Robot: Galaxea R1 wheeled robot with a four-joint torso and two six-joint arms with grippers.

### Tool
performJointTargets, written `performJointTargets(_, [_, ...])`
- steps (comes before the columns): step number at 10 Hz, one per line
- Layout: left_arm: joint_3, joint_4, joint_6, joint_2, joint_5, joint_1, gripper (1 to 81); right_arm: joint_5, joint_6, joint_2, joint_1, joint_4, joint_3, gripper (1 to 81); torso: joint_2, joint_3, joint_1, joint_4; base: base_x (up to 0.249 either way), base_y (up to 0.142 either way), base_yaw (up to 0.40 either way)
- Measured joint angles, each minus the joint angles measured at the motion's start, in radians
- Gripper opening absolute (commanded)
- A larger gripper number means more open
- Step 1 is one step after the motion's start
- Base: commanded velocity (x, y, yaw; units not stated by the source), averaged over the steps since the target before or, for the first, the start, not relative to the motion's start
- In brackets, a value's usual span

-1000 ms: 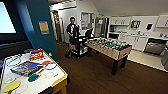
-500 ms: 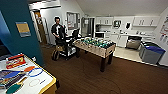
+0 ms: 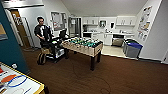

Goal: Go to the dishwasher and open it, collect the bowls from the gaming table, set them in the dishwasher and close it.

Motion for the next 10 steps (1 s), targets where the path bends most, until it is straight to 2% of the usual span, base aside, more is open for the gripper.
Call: performJointTargets(10, [0.000,-0.001,-0.001,-0.006,-0.001,0.000,1.0,0.002,0.000,0.000,0.000,0.000,0.000,1.0,0.000,0.000,0.000,0.000,0.000,0.000,-0.393])
